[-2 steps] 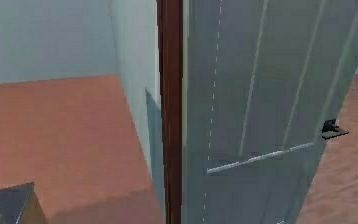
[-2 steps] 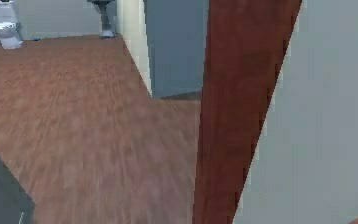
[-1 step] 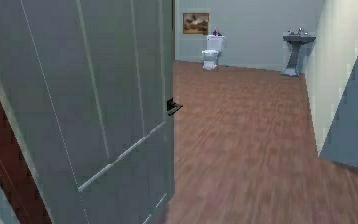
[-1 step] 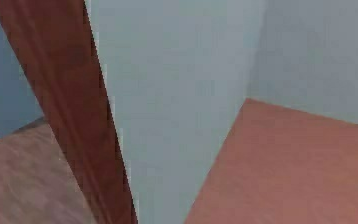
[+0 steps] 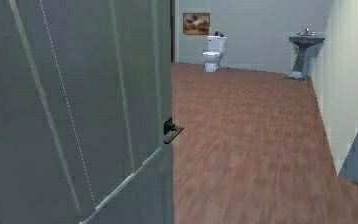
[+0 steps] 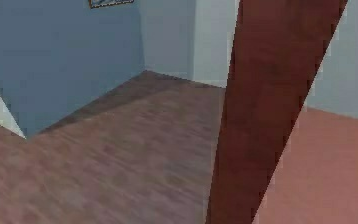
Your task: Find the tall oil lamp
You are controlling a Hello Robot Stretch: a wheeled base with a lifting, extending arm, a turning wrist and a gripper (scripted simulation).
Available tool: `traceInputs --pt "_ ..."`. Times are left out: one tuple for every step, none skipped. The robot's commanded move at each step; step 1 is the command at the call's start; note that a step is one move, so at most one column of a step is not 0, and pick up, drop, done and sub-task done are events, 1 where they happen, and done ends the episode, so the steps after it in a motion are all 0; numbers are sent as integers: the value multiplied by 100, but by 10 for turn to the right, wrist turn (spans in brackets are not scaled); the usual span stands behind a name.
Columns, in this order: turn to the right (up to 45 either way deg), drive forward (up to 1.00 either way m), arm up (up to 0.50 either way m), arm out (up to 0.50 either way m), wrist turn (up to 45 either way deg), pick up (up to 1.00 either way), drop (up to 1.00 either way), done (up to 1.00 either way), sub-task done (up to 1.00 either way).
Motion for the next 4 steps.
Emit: traceInputs --pt "210 0 0 0 0 0 0 0 0" --pt "0 100 0 0 0 0 0 0 0" --pt "240 0 0 0 0 0 0 0 0" --pt "0 5 0 0 0 0 0 0 0"
